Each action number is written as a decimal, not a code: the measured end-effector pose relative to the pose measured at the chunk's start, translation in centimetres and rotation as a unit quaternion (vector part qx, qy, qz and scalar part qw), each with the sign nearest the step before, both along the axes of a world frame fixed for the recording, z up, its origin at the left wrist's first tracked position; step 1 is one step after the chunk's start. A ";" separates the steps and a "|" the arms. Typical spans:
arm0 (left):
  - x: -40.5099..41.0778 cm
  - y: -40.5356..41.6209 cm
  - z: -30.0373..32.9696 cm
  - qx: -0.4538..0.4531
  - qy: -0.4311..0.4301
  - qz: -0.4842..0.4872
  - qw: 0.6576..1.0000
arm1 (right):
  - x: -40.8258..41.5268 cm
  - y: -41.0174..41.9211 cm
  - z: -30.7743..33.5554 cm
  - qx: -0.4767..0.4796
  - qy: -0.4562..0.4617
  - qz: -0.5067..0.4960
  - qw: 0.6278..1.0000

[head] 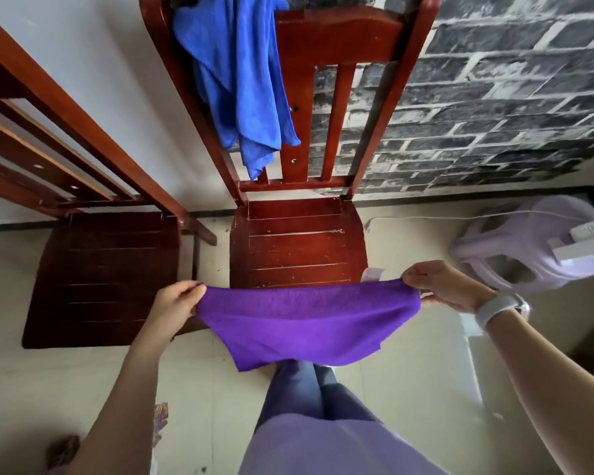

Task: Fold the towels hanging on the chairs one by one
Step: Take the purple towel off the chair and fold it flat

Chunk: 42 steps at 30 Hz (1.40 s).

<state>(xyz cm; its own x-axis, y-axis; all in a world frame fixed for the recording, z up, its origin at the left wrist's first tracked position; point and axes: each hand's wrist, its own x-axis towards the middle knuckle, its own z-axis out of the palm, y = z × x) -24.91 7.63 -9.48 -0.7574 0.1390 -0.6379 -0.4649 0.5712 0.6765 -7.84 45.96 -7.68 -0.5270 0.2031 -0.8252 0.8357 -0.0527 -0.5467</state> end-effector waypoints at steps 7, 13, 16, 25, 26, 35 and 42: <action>-6.8 4.2 -6.5 -0.020 0.033 0.033 0.999 | -7.1 0.3 -6.7 0.228 0.035 -0.075 0.970; -12.9 7.0 -12.9 -0.044 0.056 0.061 0.996 | -12.8 0.9 -12.5 0.347 0.053 -0.091 0.932; -15.0 8.3 -15.1 -0.009 0.067 0.105 0.992 | -14.9 1.4 -14.7 0.380 0.072 -0.108 0.916; -16.7 11.2 -15.2 0.106 0.020 0.208 0.972 | -17.5 2.2 -15.9 0.219 0.104 -0.280 0.929; -16.7 11.2 -15.1 0.108 0.024 0.219 0.969 | -17.5 2.2 -15.7 0.193 0.110 -0.305 0.926; -10.4 7.3 -16.9 0.062 0.003 0.180 0.982 | -10.8 -1.4 -18.7 0.183 0.053 -0.324 0.927; -2.9 3.3 -18.4 0.034 -0.092 0.220 0.971 | -3.1 -5.8 -21.0 0.099 -0.018 -0.399 0.911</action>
<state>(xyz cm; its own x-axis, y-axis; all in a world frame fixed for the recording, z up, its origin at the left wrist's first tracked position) -27.77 10.92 -27.85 -0.6269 -0.1252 -0.7690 -0.7703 0.2476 0.5877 -10.96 40.21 -28.70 -0.1198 0.6567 -0.7446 0.5910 -0.5555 -0.5849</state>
